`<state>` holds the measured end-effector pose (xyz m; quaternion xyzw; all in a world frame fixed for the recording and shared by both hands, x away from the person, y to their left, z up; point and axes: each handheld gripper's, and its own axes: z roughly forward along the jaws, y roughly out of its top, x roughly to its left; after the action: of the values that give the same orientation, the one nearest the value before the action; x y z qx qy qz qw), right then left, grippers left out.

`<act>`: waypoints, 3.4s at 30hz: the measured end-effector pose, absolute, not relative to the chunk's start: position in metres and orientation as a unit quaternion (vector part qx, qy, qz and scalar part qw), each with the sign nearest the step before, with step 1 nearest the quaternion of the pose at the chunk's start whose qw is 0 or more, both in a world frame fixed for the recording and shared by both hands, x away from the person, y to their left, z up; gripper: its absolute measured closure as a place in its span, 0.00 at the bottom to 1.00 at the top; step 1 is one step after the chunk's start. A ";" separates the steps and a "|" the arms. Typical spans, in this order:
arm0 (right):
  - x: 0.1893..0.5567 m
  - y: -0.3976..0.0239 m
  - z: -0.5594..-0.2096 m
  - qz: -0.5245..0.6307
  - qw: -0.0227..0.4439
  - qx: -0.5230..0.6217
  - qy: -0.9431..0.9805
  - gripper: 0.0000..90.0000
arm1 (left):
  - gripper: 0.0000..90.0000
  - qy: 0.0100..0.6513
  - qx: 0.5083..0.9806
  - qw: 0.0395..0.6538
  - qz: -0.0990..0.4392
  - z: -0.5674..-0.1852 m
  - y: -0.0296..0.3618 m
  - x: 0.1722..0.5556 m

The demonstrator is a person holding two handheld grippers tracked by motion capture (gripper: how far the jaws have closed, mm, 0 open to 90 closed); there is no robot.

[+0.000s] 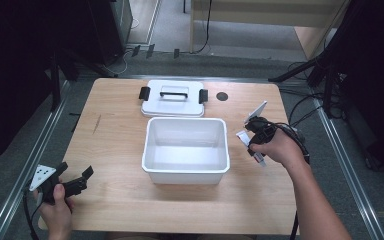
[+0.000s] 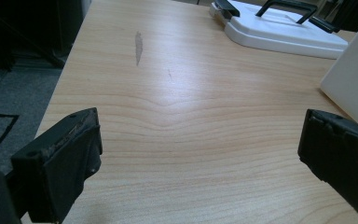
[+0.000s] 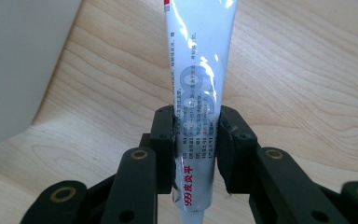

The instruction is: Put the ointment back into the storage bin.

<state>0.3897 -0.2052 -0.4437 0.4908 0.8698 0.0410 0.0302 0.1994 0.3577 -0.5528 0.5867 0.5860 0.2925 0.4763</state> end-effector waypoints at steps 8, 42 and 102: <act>0.392 -0.201 -0.415 0.048 0.038 0.486 0.872 0.79 | 0.00 0.584 0.589 0.477 0.290 -0.553 0.358 0.200; 0.369 -0.147 -0.353 0.124 0.067 0.238 0.961 0.79 | 0.00 0.583 0.591 0.479 0.283 -0.553 0.358 0.201; 0.359 -0.072 -0.384 0.114 0.019 0.074 0.991 0.79 | 0.00 0.582 0.592 0.481 0.280 -0.553 0.358 0.201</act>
<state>0.3593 -0.0719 -0.3836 0.0739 0.9905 0.1141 0.0186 0.2011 0.3581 -0.5530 0.5921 0.5825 0.2804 0.4811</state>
